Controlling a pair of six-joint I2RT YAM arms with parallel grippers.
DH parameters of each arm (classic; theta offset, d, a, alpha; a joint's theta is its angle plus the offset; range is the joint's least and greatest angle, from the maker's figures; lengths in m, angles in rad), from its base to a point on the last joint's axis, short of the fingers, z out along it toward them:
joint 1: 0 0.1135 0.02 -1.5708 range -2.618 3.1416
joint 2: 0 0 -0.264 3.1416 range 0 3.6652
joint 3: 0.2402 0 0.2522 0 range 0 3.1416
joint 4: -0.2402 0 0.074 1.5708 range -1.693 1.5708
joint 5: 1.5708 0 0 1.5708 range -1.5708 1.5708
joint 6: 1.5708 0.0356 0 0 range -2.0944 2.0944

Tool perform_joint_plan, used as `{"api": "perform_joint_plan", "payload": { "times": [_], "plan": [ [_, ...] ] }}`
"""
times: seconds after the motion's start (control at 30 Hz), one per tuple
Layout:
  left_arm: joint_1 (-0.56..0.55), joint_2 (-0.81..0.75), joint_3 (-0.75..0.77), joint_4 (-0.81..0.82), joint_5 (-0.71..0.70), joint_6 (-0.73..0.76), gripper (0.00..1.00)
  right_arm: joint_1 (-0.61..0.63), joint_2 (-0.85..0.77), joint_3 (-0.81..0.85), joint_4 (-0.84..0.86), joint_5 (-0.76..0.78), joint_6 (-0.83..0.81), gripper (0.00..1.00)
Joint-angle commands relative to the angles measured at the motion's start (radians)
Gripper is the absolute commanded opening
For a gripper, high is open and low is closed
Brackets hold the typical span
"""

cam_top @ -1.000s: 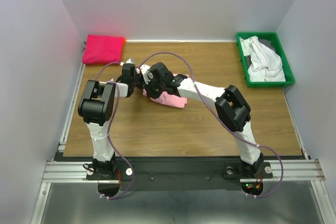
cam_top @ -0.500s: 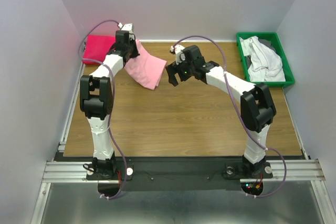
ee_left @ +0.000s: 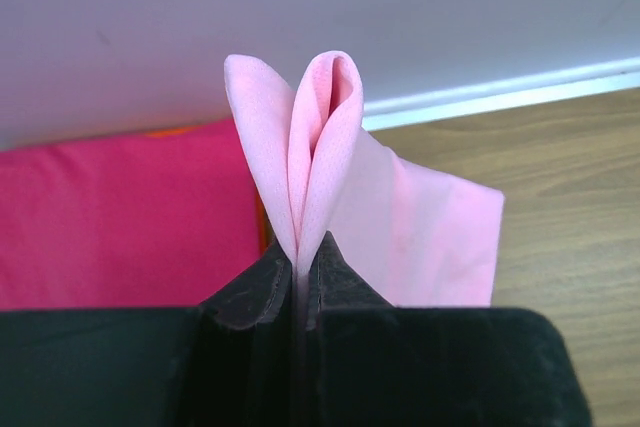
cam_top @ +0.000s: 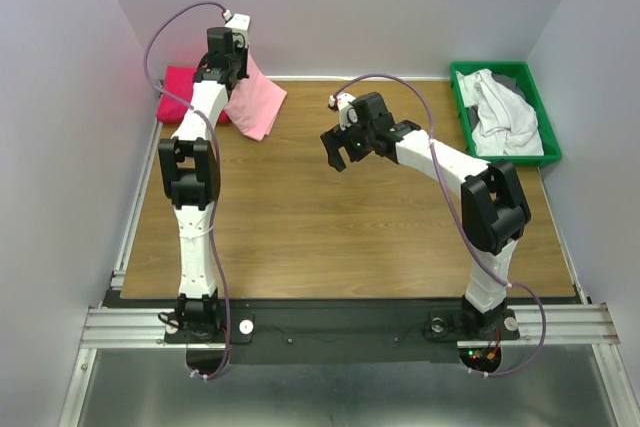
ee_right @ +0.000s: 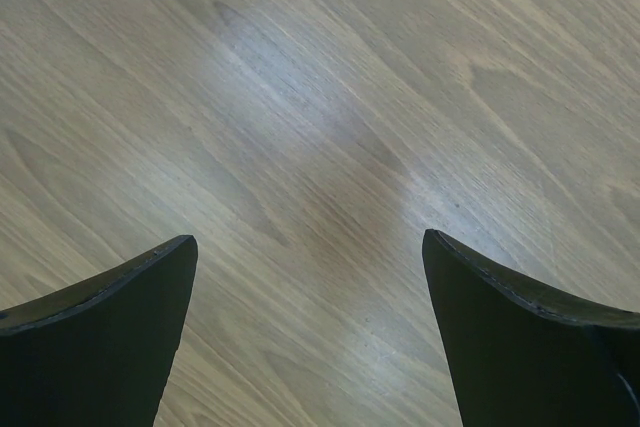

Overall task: Fold and stack the t-shirts
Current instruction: Neatly place the folded tshirt to the corner

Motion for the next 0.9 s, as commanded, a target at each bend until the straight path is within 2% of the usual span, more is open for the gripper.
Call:
{"api": "perform_joint_plan", "payload": {
  "times": [0.0, 0.4, 0.87],
  "plan": [
    [0.019, -0.008, 0.141, 0.020, -0.015, 0.094, 0.00, 0.006, -0.023, 0.015, 0.010, 0.010, -0.012, 1.00],
    [0.045, -0.087, 0.138, 0.070, 0.022, 0.151, 0.00, 0.006, -0.008, 0.019, 0.010, 0.007, -0.009, 1.00],
    [0.045, -0.132, 0.177, 0.078, 0.059, 0.143, 0.00, 0.006, -0.004, 0.022, 0.010, 0.013, -0.010, 1.00]
  ]
}}
